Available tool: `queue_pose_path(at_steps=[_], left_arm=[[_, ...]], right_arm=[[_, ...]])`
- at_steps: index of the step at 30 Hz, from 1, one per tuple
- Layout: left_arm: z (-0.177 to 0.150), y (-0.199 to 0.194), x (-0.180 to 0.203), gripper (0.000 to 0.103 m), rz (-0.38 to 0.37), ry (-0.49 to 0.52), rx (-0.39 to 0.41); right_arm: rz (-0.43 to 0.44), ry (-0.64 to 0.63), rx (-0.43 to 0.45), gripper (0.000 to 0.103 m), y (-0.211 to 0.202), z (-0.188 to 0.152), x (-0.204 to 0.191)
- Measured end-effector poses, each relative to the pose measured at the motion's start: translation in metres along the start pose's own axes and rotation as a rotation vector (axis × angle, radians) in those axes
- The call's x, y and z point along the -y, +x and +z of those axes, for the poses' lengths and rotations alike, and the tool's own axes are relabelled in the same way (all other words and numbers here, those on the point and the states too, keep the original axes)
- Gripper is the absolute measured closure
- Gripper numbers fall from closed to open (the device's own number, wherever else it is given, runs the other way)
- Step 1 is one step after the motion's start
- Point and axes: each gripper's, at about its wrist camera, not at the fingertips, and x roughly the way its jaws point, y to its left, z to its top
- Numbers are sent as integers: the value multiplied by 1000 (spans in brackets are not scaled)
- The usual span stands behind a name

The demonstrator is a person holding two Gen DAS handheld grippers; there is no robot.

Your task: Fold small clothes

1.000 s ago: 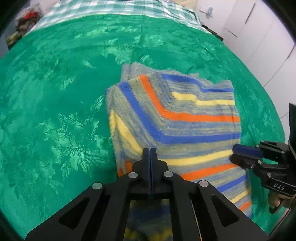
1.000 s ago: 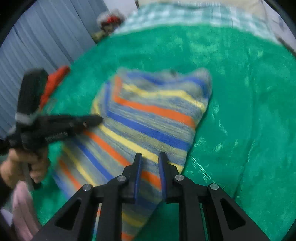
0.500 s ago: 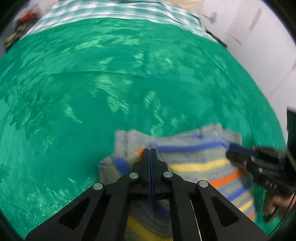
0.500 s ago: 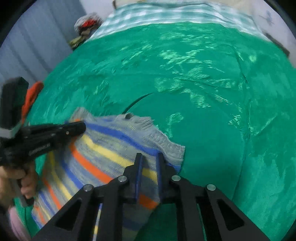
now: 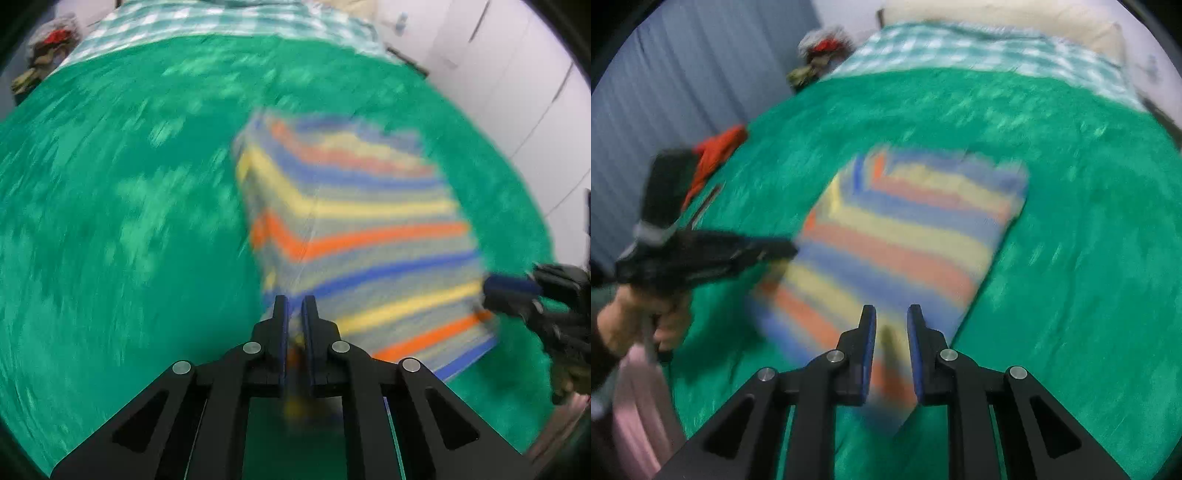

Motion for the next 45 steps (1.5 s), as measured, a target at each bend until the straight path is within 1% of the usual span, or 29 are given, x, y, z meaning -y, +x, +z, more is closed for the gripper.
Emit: queue_pose_path(at_steps=[1, 2, 3, 4, 5, 7, 10, 11, 12, 13, 14, 15, 16, 17, 18, 19, 20, 23, 25, 26, 27, 28, 29, 30, 31, 34, 36, 39, 45], left_arm=[[-6, 3, -3, 97, 14, -6, -3], [-10, 4, -4, 98, 27, 0, -1], [-11, 3, -3, 102, 58, 19, 5], [-11, 2, -3, 102, 115, 25, 5], [-11, -2, -9, 102, 115, 6, 6], [-12, -18, -25, 100, 55, -79, 16], [-20, -49, -33, 95, -95, -140, 68], [-22, -53, -30, 79, -161, -154, 66], [-25, -56, -23, 56, -191, -152, 65], [-25, -56, -14, 45, -192, -138, 68], [-26, -53, -1, 39, -156, -101, 80], [-27, -46, 9, 51, -104, -65, 68], [-27, -30, 13, 68, -29, -48, 21], [-29, -21, 6, 97, 6, -64, -22], [-33, -10, -6, 97, 18, -115, -47], [-38, -7, -15, 98, 69, -148, -43], [-37, -4, -18, 101, 102, -151, -43], [-43, -15, -24, 101, 88, -171, -46], [-49, -34, -21, 94, 65, -178, -37], [-53, -44, -19, 75, 67, -177, -28], [-57, -56, -15, 46, 68, -173, -11], [-64, -74, -8, 34, 68, -170, 23], [-72, -90, 0, 20, 62, -166, 51], [-80, -107, 10, 14, 49, -157, 83], [-83, -117, 18, 13, 37, -146, 96], [-91, -136, 37, 11, 19, -120, 108], [-97, -139, 51, 10, 26, -109, 116], [-101, -139, 59, 10, 42, -101, 120], [-108, -142, 67, 10, 35, -106, 118]], right_arm=[[-5, -3, -40, 85, 9, -16, -5], [-22, 5, -57, 85, 16, -26, -6], [-41, 24, -53, 85, 19, -37, -4], [-45, 43, -34, 85, 17, -42, -3], [-57, 78, -23, 86, 11, -42, -1], [-66, 157, 11, 85, -7, -42, 3], [-74, 188, 87, 80, -38, -48, 1], [-78, 191, 102, 79, -46, -51, -2], [-75, 195, 106, 79, -50, -54, -3], [-72, 196, 106, 79, -51, -54, -6], [-72, 189, 103, 79, -50, -56, -10], [-77, 181, 100, 79, -49, -55, -10], [-81, 176, 93, 79, -46, -54, -12], [-79, 181, 90, 79, -46, -53, -12], [-75, 188, 89, 79, -46, -53, -11], [-74, 197, 88, 79, -47, -55, -11], [-80, 202, 84, 79, -50, -58, -10], [-96, 206, 84, 79, -56, -68, -10], [-114, 212, 88, 79, -62, -75, -12], [-134, 218, 90, 79, -67, -79, -13], [-150, 221, 92, 79, -71, -80, -15], [-173, 225, 91, 73, -76, -82, -18], [-212, 231, 86, 59, -82, -84, -21], [-237, 239, 86, 53, -87, -85, -24], [-258, 247, 92, 47, -93, -86, -28], [-321, 252, 95, 44, -110, -89, -41], [-363, 256, 88, 36, -116, -90, -47], [-392, 260, 92, 36, -127, -93, -54], [-453, 228, 100, 36, -144, -100, -65]])
